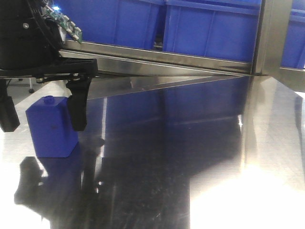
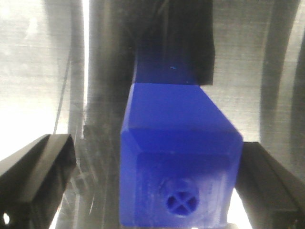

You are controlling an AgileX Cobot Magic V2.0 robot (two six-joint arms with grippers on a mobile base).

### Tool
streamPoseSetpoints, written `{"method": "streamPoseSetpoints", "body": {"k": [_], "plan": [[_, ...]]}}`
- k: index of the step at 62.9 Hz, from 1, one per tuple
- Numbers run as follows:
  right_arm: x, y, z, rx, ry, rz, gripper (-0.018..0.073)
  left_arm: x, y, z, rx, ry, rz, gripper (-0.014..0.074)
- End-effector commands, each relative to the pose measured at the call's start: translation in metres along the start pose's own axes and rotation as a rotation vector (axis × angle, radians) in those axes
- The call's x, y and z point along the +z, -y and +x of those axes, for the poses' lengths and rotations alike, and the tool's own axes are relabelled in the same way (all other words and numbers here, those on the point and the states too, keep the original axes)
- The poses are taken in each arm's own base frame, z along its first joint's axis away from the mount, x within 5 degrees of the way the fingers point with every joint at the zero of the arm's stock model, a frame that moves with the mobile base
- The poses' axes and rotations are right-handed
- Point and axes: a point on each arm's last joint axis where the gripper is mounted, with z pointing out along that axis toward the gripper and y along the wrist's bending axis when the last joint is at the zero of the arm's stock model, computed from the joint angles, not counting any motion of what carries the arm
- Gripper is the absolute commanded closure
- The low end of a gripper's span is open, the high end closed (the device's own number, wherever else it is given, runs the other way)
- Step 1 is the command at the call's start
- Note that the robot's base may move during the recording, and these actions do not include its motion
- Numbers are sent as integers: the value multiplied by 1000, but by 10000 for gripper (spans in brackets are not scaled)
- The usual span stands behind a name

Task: Pick and sort blue part to right shelf
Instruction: 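Lower the left gripper around the other blue part and close, then lift the blue part with the left gripper off the table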

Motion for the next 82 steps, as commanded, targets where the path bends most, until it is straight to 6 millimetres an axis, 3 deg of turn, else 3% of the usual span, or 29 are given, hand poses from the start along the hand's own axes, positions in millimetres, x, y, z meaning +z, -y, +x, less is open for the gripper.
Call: {"method": "streamPoseSetpoints", "body": {"k": [1,28,55,69,82], "plan": [[-1,1,-18,-17,112,9,145,-19,2,1,3,60,30,-74],[-1,1,-18,-17,112,9,145,-19,2,1,3,63,32,162],[-1,1,-18,-17,112,9,145,-22,2,1,1,68,38,288],[-1,1,-18,-17,112,9,145,-54,0,14,117,140,121,336],[-1,1,-18,-17,112,9,145,-98,0,31,486,369,275,337]]}}
